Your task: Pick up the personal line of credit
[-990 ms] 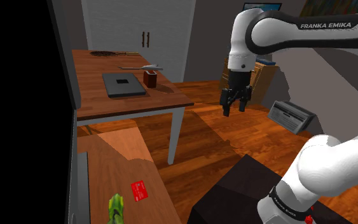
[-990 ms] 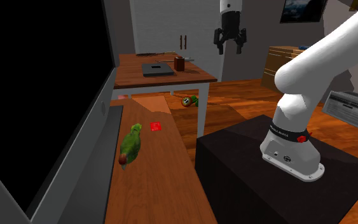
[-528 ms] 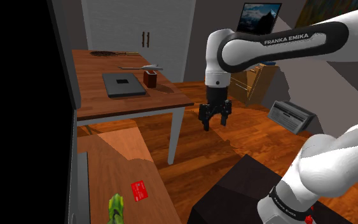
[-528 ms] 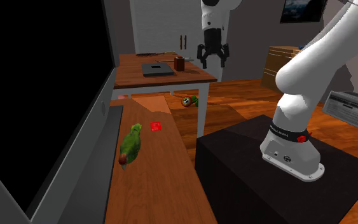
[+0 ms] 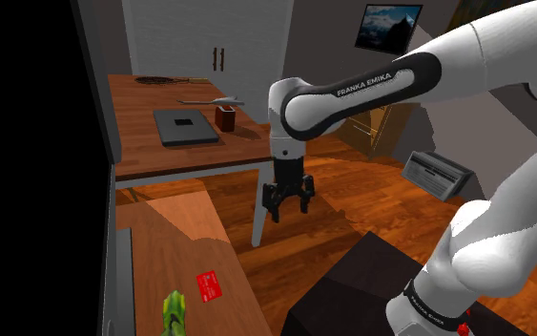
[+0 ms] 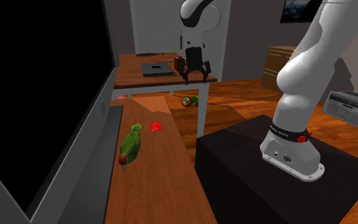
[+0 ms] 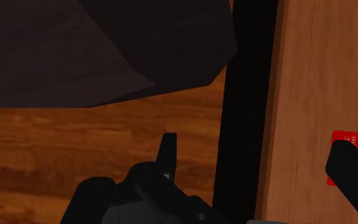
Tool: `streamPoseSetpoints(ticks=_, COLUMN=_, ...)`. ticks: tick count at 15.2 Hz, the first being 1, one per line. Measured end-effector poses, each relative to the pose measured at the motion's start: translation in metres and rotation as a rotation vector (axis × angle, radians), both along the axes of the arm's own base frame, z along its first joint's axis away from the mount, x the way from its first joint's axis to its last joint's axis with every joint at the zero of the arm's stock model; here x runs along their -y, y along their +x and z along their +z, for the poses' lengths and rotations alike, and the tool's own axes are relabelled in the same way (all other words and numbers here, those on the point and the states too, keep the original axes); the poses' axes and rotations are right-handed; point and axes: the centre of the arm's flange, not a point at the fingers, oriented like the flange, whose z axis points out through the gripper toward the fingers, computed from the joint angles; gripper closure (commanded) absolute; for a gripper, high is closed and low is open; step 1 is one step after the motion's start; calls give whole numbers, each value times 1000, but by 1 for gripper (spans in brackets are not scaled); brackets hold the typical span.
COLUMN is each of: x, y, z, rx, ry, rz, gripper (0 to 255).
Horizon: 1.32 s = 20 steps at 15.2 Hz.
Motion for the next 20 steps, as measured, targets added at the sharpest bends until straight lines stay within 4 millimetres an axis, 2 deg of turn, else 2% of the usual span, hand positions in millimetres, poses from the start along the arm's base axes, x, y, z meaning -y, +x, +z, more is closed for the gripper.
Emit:
streamPoseSetpoints(ticks=7, x=-62, y=30, z=-61, rx=-68, ry=16, rz=-15, gripper=0)
streamPoseSetpoints(ticks=13, x=-112, y=54, z=-121, rx=-126, ry=30, rz=-27, gripper=0)
streamPoseSetpoints(ticks=20, x=-180, y=78, z=-187, rx=-193, ry=47, rz=-43, gripper=0)
